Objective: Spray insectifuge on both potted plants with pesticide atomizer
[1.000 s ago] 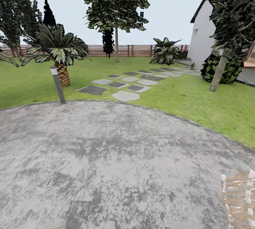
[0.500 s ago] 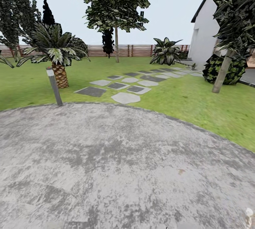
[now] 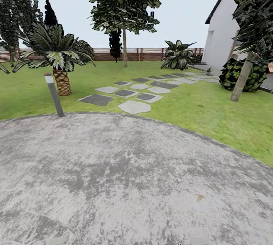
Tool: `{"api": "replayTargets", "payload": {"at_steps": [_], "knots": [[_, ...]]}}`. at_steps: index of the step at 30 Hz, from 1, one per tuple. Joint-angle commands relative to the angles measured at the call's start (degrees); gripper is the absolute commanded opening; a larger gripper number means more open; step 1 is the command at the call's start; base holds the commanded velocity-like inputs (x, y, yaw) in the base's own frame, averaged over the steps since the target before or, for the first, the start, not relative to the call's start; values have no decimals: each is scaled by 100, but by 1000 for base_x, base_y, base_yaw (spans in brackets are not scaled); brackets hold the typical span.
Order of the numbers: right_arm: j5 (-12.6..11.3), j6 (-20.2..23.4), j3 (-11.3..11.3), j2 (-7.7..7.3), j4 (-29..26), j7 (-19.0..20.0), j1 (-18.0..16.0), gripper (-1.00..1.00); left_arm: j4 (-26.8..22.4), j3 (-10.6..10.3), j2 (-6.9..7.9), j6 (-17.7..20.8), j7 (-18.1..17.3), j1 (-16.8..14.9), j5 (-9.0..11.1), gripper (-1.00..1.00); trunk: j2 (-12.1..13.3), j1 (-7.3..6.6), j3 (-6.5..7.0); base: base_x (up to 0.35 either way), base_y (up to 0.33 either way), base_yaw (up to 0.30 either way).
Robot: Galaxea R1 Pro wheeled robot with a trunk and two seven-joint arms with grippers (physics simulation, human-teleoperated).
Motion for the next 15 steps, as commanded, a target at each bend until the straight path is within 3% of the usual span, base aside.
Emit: {"api": "replayTargets", "payload": {"at_steps": [1,6,12,15], "knots": [[62,-19,-31,-8,-41,-35,-3,100,7,39,-6,-23,13,-7,-59,-100,-2,2,-5,340,0,0],[38,-58,-37,1,-771,-23,-4,100,9,36,-19,-23,13,-5,-59,-100,-2,2,-5,340,0,0],[54,-96,-7,31,-888,-19,-4,100,19,23,-44,-23,10,-6,-80,-100,-2,2,-5,340,0,0],[70,-390,-5,20,-890,-25,-5,100,20,25,-41,-23,11,-5,-70,-100,-2,2,-5,340,0,0]]}}
